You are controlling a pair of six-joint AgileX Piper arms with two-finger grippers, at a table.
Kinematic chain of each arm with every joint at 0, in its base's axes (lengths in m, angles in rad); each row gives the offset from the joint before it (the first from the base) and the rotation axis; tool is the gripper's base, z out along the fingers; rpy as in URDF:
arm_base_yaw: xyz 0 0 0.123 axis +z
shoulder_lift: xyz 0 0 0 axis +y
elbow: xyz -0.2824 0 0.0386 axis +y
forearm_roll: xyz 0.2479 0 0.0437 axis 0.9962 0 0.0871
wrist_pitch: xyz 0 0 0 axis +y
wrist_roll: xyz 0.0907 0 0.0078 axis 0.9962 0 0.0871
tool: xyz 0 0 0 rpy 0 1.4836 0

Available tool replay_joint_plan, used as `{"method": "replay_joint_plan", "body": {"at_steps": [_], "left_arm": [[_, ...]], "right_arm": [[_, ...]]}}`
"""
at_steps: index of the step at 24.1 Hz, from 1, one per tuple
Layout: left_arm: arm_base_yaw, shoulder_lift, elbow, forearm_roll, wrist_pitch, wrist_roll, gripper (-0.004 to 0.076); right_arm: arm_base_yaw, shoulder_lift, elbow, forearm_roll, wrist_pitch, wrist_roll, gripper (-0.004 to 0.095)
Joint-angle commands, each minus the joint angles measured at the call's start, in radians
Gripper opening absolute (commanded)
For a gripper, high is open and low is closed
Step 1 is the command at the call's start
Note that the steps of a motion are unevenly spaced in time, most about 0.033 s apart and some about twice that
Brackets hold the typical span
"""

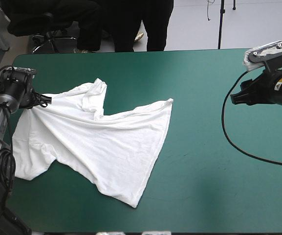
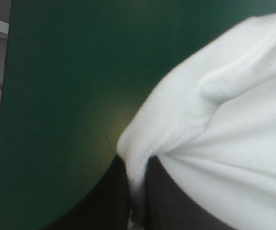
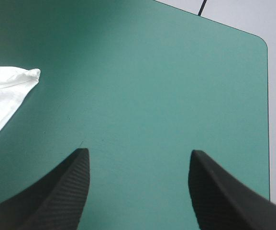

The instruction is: Fold the cloth

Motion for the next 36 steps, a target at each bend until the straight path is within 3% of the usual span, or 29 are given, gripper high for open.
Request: {"method": "replay_joint_plan", "body": {"at_steps": [1,11,14,15,17,18,20,23,27,31,36], "left_arm": [[0.027,-0.019,-0.108,0.028,-0.017,-0.039,-0.0015],[0.058,0.014,-0.16,-0.015,-0.004,-0.036,-0.0015],[0.058,0.014,-0.172,-0.023,0.035,-0.021,0.0026],[0.058,0.014,-0.176,-0.031,0.044,-0.011,0.0057],[0.058,0.01,-0.18,-0.078,0.061,0.016,0.024],[0.058,-0.001,-0.18,-0.12,0.085,0.047,0.0395],[0.058,-0.026,-0.18,-0.15,0.146,0.053,0.0543],[0.058,-0.093,-0.18,-0.257,0.235,0.121,0.0551],[0.02,-0.309,-0.127,-0.604,0.27,0.382,0.0549],[-0.156,-0.491,-0.068,-0.604,0.311,0.476,0.0543],[-0.342,-0.603,0.033,-0.603,0.338,0.515,0.0543]], "right_arm": [[-0.006,-0.004,-0.022,-0.004,-0.067,-0.005,0.0577],[0.084,0.017,-0.022,-0.049,-0.059,-0.017,0.0577],[0.095,0.017,-0.022,-0.064,-0.052,-0.015,0.0577],[0.095,0.017,-0.022,-0.064,-0.052,-0.013,0.0577],[0.095,0.017,-0.022,-0.064,-0.048,-0.012,0.0577],[0.095,0.017,-0.022,-0.064,-0.047,-0.012,0.0577],[0.095,0.017,-0.022,-0.064,-0.044,-0.012,0.0577],[0.095,0.017,-0.022,-0.064,-0.044,-0.012,0.0577],[0.095,0.017,-0.022,-0.064,-0.026,-0.012,0.0577],[0.095,0.017,-0.022,-0.064,-0.026,-0.012,0.0577],[0.093,0.019,-0.022,-0.064,-0.03,-0.012,0.0577]]}}
